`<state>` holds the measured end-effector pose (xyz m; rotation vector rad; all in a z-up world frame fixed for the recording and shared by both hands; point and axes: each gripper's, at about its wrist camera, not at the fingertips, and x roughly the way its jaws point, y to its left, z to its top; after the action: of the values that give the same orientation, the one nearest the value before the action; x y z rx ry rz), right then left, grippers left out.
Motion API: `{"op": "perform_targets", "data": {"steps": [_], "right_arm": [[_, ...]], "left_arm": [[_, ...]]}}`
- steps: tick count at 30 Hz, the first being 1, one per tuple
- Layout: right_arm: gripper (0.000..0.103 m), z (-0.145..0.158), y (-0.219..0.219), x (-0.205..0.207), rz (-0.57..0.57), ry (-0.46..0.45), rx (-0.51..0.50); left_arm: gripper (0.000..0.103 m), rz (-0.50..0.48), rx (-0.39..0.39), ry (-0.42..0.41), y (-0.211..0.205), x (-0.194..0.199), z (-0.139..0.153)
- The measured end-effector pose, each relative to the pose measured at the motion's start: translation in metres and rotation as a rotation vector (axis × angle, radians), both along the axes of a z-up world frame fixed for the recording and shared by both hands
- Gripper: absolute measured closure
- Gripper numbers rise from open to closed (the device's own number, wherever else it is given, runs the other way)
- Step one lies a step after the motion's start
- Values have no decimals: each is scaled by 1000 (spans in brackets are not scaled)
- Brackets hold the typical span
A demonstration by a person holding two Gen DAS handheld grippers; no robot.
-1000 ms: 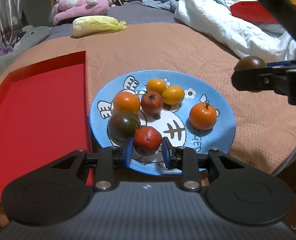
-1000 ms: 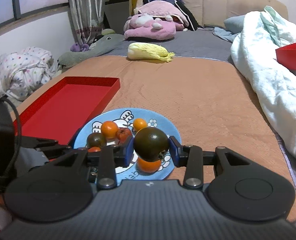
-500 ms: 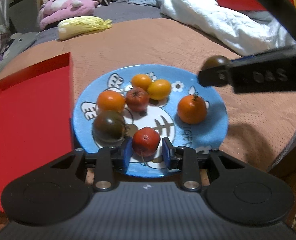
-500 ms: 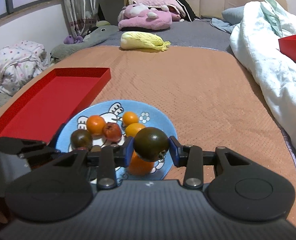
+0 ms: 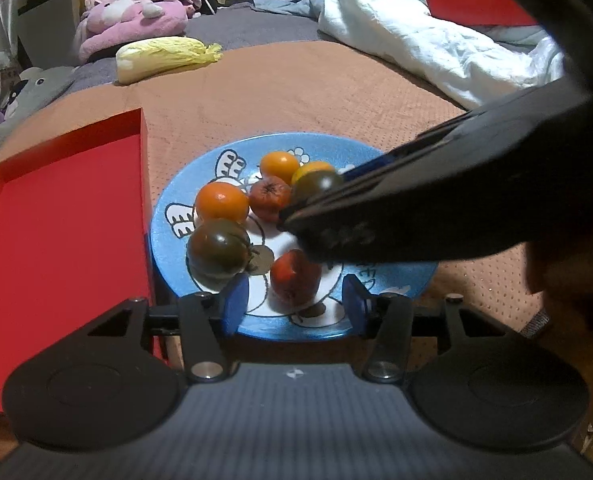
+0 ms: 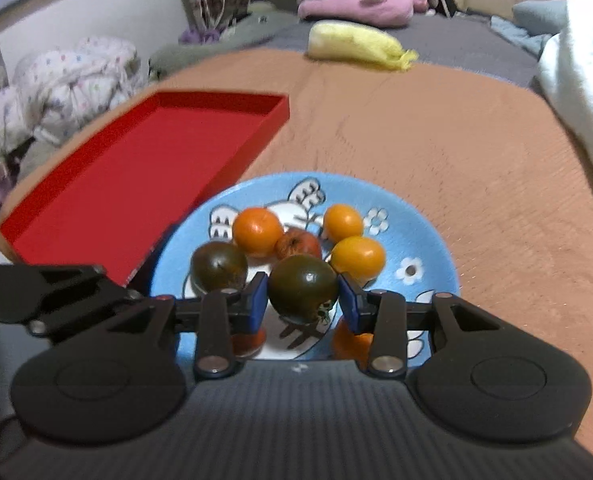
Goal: Organize fruits
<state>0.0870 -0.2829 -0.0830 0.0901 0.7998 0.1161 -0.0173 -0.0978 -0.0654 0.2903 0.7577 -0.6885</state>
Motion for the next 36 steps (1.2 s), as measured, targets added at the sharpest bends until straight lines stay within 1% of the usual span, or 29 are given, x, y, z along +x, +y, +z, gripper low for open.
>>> {"op": "perform_targets", "data": {"steps": [4, 5, 6, 8, 9, 11, 13, 16, 18, 20, 22, 24, 25, 26, 30, 32, 36], "right_arm": [[62, -7, 5, 9, 9, 29, -42], [60, -6, 7, 11, 10, 31, -48], [55, -6, 7, 12, 10, 35, -49], [22, -2, 6, 10, 16, 34, -37], [19, 2, 6, 8, 18, 26, -33], [19, 11, 4, 0, 19, 8, -33], [19, 21, 0, -9, 10, -10, -29], [19, 40, -11, -34, -44, -57, -6], [19, 49, -19, -52, -83, -76, 26], [19, 53, -25, -69, -116, -83, 46], [19, 55, -27, -83, -140, -81, 44], [19, 54, -28, -98, -159, -76, 38], [19, 54, -28, -104, -163, -71, 42], [19, 54, -27, -108, -163, -65, 46], [19, 52, -15, -126, -134, -41, 38], [19, 49, -7, -131, -115, -25, 30], [19, 41, 7, -141, -72, 8, 32]], "left_arm": [[44, -1, -3, -4, 2, -1, 1], [44, 0, -3, -5, 3, 0, 1], [44, 3, -5, -6, 4, 0, 2], [43, 12, -11, -4, 8, -1, 4], [42, 16, -16, -1, 9, -1, 5], [38, 26, -25, 0, 12, 0, 9], [36, 39, -38, 5, 16, -1, 14], [27, 93, -64, 40, 27, -1, 21], [27, 128, -104, 83, 38, 1, 24], [27, 157, -146, 97, 46, -2, 30], [26, 177, -165, 83, 52, -8, 36], [23, 186, -181, 75, 55, -14, 42], [17, 195, -185, 69, 57, -17, 44], [14, 207, -183, 67, 58, -19, 46], [12, 220, -180, 56, 63, -32, 56], [8, 230, -182, 43, 67, -37, 60], [7, 253, -183, 38, 73, -45, 66]]}}
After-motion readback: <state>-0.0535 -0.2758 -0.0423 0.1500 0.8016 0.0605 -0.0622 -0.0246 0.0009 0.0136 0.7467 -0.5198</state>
